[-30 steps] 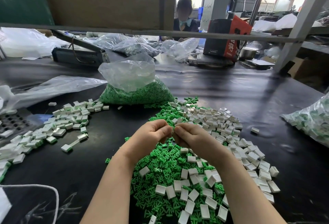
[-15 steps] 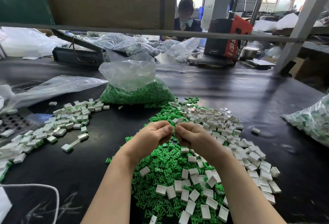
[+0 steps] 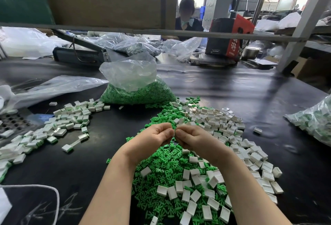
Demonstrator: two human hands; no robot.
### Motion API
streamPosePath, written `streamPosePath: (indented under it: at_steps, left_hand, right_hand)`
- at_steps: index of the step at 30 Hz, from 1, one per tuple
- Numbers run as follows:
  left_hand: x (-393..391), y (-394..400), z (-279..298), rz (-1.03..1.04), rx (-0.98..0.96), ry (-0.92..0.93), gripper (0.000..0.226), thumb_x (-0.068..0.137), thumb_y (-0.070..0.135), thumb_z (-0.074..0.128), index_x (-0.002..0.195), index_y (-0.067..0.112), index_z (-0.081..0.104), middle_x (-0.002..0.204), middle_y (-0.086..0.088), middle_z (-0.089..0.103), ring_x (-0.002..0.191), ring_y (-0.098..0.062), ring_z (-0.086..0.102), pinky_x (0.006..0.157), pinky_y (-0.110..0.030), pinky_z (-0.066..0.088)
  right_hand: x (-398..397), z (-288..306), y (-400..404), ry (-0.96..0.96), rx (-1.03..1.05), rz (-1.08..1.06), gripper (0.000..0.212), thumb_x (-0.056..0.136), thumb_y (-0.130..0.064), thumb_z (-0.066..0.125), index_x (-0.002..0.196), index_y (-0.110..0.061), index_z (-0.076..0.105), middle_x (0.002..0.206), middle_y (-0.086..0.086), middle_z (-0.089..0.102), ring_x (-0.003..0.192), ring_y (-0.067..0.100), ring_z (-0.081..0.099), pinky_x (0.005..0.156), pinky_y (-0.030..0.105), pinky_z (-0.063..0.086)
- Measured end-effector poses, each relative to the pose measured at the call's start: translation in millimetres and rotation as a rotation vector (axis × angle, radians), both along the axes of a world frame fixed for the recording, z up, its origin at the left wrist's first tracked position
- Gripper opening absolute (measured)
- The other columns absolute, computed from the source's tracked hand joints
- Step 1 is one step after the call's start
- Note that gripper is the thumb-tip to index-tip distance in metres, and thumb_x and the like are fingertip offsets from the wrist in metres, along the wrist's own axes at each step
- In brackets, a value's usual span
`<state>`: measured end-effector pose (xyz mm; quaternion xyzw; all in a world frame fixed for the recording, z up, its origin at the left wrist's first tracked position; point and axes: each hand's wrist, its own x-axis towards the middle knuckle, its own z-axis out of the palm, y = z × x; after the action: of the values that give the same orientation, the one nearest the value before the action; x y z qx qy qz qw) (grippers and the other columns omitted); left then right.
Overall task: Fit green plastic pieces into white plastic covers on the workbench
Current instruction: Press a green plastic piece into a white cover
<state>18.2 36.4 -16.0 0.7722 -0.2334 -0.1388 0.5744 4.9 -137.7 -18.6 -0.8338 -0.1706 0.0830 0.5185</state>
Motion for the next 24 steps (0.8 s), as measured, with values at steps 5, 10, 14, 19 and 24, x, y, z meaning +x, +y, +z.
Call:
streamPosePath:
  at_steps: [5, 10, 14, 19, 24]
  left_hand:
    - [0.2, 0.4, 0.2, -0.021, 0.006, 0.019, 0.030, 0.102, 0.011, 0.045, 0.073, 0.017, 0.047, 0.058, 0.019, 0.038, 0.056, 0.003, 0.036, 0.055, -0.009, 0.034]
    - [-0.8, 1.1, 2.0, -0.026, 0.026, 0.019, 0.030, 0.102, 0.010, 0.045, 0.073, 0.016, 0.046, 0.060, 0.014, 0.038, 0.055, 0.003, 0.036, 0.055, -0.009, 0.033]
    - [-0.7, 4.0, 2.6, -0.025, 0.095, -0.010, 0.030, 0.102, 0.012, 0.046, 0.072, 0.016, 0.046, 0.064, 0.007, 0.036, 0.055, 0.000, 0.034, 0.055, -0.013, 0.031]
    - [0.3, 6.3, 2.0, -0.033, 0.137, -0.013, 0.030, 0.102, 0.015, 0.047, 0.072, 0.018, 0.047, 0.064, 0.009, 0.036, 0.060, -0.006, 0.032, 0.058, -0.020, 0.028]
    - [0.7, 8.0, 1.4, -0.052, 0.136, -0.003, 0.027, 0.102, 0.016, 0.048, 0.075, 0.018, 0.049, 0.067, 0.009, 0.039, 0.066, -0.008, 0.035, 0.066, -0.026, 0.032]
  right_hand:
    - [-2.1, 1.2, 0.5, -0.019, -0.061, 0.010, 0.032, 0.103, -0.018, 0.045, 0.083, 0.006, 0.050, 0.069, 0.002, 0.042, 0.066, 0.017, 0.037, 0.065, 0.036, 0.032]
    - [-3.1, 1.7, 0.1, -0.025, -0.083, 0.013, 0.031, 0.103, -0.019, 0.045, 0.087, 0.006, 0.052, 0.068, -0.001, 0.042, 0.066, 0.015, 0.038, 0.067, 0.036, 0.034]
    - [-2.1, -0.6, -0.5, -0.010, -0.088, 0.032, 0.031, 0.103, -0.020, 0.046, 0.086, 0.006, 0.050, 0.069, 0.002, 0.041, 0.067, 0.018, 0.037, 0.067, 0.038, 0.034]
    - [-0.6, -4.3, -0.5, 0.046, -0.027, 0.058, 0.025, 0.102, -0.018, 0.046, 0.081, -0.005, 0.052, 0.066, -0.001, 0.038, 0.065, 0.020, 0.033, 0.062, 0.036, 0.029]
    - [-1.1, -3.3, -3.1, 0.058, -0.024, 0.073, 0.030, 0.101, -0.020, 0.048, 0.083, 0.004, 0.049, 0.067, 0.000, 0.039, 0.065, 0.019, 0.033, 0.060, 0.033, 0.029]
